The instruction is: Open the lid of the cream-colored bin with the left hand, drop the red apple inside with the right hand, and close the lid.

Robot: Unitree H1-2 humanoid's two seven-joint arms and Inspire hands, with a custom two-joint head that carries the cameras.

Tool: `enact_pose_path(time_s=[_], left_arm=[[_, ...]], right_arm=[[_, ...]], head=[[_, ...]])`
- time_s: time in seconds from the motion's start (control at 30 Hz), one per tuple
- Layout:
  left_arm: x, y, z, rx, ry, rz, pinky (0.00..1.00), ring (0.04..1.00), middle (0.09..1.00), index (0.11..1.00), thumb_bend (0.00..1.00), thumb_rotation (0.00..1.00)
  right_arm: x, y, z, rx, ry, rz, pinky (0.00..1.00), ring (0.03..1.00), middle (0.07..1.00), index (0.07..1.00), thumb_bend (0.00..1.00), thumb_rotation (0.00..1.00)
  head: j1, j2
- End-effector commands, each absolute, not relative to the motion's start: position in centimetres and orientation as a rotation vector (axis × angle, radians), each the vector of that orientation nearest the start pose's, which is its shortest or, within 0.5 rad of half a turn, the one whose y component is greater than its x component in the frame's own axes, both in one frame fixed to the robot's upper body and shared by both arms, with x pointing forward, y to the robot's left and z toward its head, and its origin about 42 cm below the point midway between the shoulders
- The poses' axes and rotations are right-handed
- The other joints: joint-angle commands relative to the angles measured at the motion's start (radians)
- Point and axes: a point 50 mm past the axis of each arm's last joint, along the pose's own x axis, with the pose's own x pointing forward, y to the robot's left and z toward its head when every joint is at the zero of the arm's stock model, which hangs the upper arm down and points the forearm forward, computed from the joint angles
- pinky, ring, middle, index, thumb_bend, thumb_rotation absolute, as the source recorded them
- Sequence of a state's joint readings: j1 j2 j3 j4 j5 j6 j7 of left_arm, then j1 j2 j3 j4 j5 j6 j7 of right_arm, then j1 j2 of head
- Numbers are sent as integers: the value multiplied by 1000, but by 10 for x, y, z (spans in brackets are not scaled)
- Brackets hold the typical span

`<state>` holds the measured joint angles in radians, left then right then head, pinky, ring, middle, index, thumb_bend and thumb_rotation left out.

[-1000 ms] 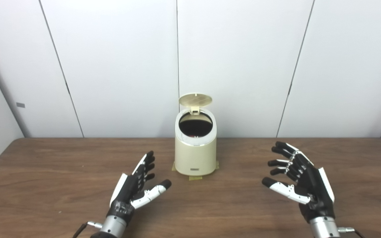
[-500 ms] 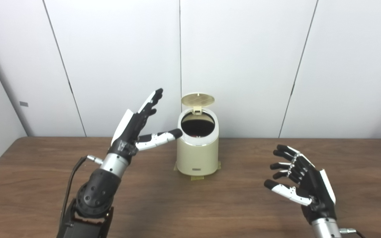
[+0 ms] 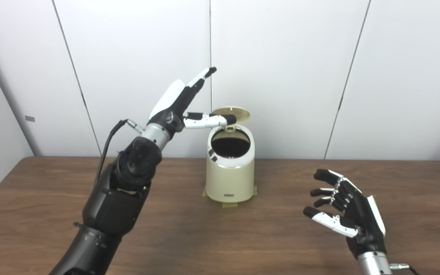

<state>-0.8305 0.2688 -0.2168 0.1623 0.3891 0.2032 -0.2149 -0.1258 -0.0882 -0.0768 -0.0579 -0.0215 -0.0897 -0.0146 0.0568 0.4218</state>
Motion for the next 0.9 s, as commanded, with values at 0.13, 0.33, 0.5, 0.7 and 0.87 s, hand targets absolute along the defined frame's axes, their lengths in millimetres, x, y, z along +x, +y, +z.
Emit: enact_pose_path(time_s=[0.13,0.33,0.5,0.7,0.87], left_arm=[[491,165,387,951,-455,-284,862,990,986,994,945,494],[492,166,382,1040,-375,-360,977,990,910,832,954,460],[486,166,374,1070,-343,-385,1000,1000,945,837,949,454],[484,170,362,1073,-316,-416,1000,1000,918,853,942,438],[478,173,353,1104,-308,-448,1000,1000,891,860,956,462]], right_arm=[[329,-245,181,-99,-390,-32,446,587,772,725,789,215],[330,-241,182,-112,-388,-22,447,596,772,724,796,246],[331,-240,183,-111,-395,-22,443,590,768,724,786,241],[332,-240,184,-115,-401,-43,434,576,760,720,785,243],[332,-240,184,-104,-402,-51,434,573,762,717,778,233]], head=[[-1,1],[-12,0],[-14,0],[-18,-1],[-24,4]])
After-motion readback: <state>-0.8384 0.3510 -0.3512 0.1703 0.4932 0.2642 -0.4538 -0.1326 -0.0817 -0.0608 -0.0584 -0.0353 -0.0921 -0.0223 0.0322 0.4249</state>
